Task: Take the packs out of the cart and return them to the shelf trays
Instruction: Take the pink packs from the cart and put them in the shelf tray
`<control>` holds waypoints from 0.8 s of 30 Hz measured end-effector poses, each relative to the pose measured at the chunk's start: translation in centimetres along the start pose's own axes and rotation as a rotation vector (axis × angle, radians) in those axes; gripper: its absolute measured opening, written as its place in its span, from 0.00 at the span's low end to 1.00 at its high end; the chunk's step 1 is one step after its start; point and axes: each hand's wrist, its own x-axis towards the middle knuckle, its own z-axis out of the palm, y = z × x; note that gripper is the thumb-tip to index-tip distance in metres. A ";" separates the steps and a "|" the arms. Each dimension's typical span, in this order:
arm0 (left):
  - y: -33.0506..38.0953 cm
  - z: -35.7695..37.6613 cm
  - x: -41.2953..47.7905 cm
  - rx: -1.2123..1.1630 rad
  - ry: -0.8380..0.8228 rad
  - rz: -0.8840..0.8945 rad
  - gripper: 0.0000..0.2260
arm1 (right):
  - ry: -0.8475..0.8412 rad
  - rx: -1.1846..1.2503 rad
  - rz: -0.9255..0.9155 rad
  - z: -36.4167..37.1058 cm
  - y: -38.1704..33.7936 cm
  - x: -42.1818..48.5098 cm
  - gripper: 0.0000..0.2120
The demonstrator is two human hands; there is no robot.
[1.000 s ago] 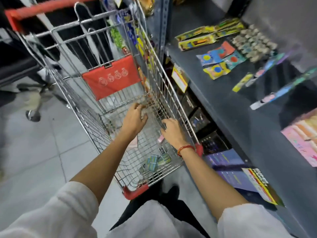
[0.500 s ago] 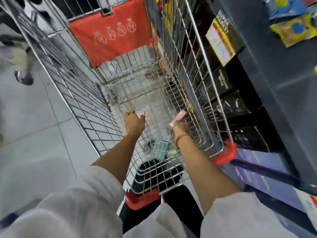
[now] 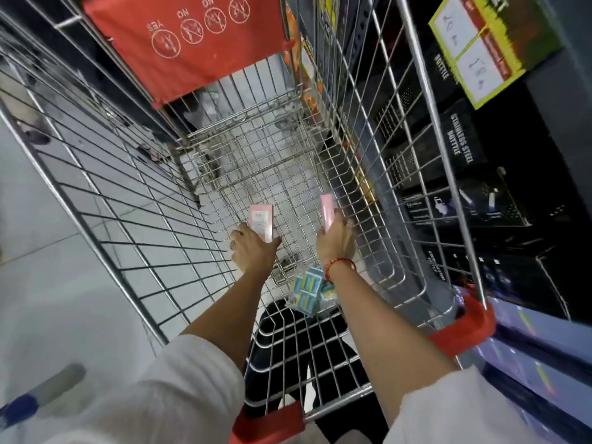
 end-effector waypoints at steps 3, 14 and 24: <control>0.1 0.3 -0.2 -0.063 0.012 0.037 0.36 | -0.010 -0.005 -0.045 0.0 0.3 -0.4 0.20; -0.2 1.0 -2.3 -0.715 -0.083 -0.253 0.16 | -0.115 -0.404 -0.256 1.2 2.6 -3.1 0.31; -0.9 0.2 -1.8 -0.362 0.015 -0.254 0.38 | -0.099 -0.221 -0.188 1.5 2.7 -2.9 0.37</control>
